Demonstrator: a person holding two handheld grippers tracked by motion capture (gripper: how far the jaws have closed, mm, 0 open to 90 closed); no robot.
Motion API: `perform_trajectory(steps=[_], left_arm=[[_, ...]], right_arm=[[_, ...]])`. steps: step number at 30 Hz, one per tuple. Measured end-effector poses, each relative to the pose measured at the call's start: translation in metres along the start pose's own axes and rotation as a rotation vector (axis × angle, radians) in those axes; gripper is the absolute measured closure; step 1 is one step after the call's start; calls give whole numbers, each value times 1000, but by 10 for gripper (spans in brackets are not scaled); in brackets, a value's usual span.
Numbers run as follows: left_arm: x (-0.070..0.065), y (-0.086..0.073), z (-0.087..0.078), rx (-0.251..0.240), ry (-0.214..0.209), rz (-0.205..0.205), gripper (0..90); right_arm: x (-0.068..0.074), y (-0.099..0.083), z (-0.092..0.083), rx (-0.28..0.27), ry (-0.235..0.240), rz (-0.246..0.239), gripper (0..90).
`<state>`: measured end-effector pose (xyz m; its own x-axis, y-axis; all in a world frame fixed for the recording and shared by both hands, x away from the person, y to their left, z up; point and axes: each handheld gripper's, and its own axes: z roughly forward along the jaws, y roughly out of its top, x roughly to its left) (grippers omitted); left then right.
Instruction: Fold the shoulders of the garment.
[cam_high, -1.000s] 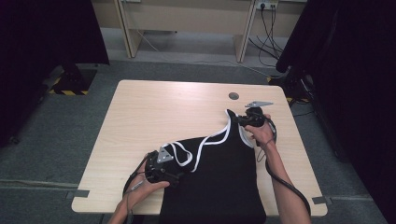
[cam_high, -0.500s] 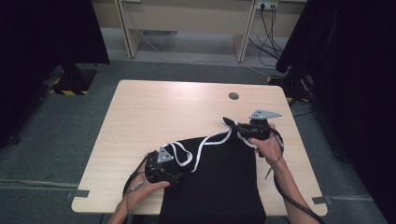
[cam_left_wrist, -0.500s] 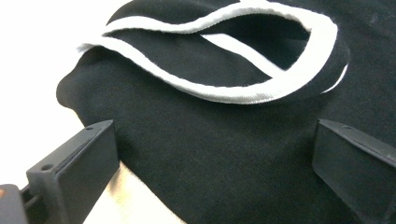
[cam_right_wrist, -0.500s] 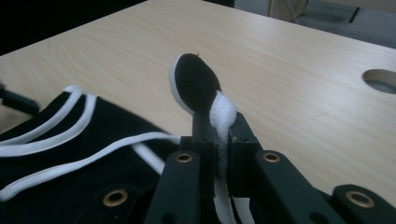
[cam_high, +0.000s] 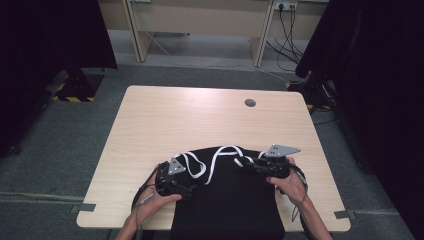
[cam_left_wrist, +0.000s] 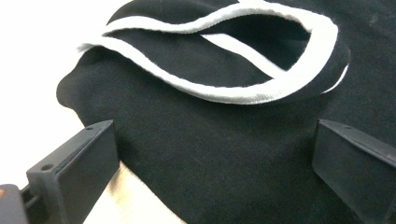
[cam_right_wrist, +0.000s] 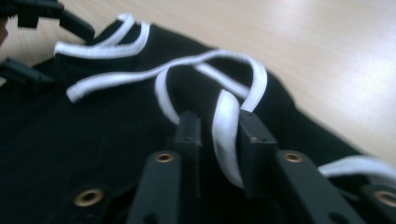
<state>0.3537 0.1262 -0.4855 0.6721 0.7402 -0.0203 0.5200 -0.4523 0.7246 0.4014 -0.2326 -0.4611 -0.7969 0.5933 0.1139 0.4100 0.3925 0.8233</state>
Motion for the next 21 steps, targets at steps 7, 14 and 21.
perform_trajectory(steps=[7,14,21], left_arm=[[0,0,0,0,0,0,2],[0,0,0,0,0,0,2],[0,0,0,0,0,0,2]], right_arm=[[8,-10,-20,31,-13,-26,579],[20,2,-42,24,-68,-54,513],[19,8,-20,76,-85,-23,498]])
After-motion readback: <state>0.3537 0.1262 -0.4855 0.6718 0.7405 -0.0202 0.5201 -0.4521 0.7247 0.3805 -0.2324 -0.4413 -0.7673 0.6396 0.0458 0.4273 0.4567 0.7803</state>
